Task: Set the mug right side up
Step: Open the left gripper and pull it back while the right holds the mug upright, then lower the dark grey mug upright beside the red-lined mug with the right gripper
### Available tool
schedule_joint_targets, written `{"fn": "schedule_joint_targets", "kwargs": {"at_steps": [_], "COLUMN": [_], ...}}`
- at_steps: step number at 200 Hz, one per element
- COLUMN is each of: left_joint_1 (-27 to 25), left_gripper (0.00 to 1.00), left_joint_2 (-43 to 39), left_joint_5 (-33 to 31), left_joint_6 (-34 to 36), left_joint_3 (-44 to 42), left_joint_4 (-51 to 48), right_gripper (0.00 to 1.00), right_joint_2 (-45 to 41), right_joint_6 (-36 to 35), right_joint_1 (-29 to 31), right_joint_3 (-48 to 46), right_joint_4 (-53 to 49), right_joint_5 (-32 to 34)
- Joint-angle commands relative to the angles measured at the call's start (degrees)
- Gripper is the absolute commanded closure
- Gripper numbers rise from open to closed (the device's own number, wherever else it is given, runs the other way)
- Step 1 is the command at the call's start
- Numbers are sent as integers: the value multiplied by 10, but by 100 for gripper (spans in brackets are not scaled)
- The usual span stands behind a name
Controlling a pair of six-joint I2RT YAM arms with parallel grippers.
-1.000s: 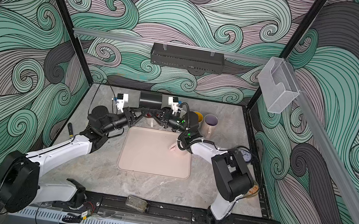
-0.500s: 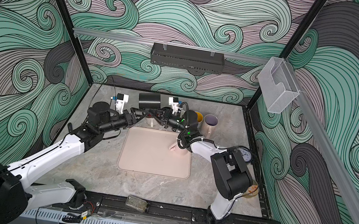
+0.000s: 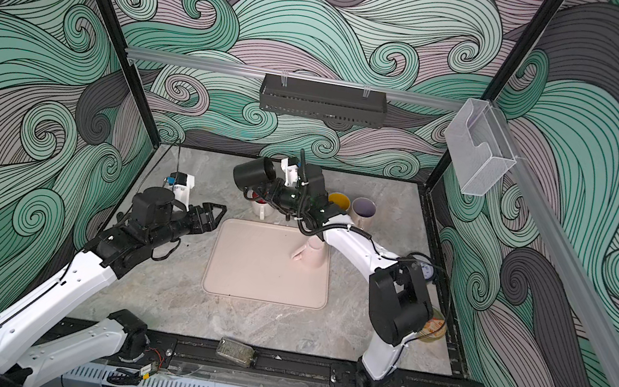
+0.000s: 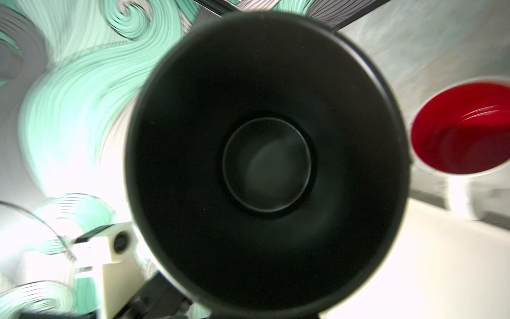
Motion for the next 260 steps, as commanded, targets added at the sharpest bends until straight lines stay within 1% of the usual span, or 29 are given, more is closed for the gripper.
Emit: {"fn": "schedule_joint_targets", "kwargs": {"at_steps": [1, 38, 60, 77, 98, 125, 190, 229, 260], "left_joint_1": [-2, -2, -2, -3, -4, -10, -10, -11, -11], "left_gripper": [22, 22, 22, 22, 23, 23, 23, 23, 23], "left_joint_2": [-17, -17, -18, -17, -13, -12, -17, -6, 0], "left_joint_5": [-28, -15, 0, 16, 37, 48, 56, 73, 84], "left_joint_6": [-8, -26, -32, -40, -60, -74, -61, -60, -55], "left_joint_3": [-22, -33, -35, -37, -50, -68, -76, -90, -93], "left_joint_4": [-22, -37, -46, -50, -39, -24, -24, -3, 2], "right_gripper": [100, 100, 100, 100, 100, 100, 100, 100, 100], "right_joint_2": [-12, 45, 85, 117, 153, 197, 296, 364, 402], "right_joint_6": [-140, -192, -207, -218, -220, -225, -249, -262, -280], "right_joint_1": [32, 80, 99, 108, 111, 116, 124, 128, 129], "right_joint_3": [83, 193, 259, 305, 346, 393, 500, 598, 651], "right_joint_4": [-139, -239, -298, -328, -345, -361, -403, -446, -454], "right_joint_5": [123, 248, 302, 330, 340, 347, 373, 386, 402]}}
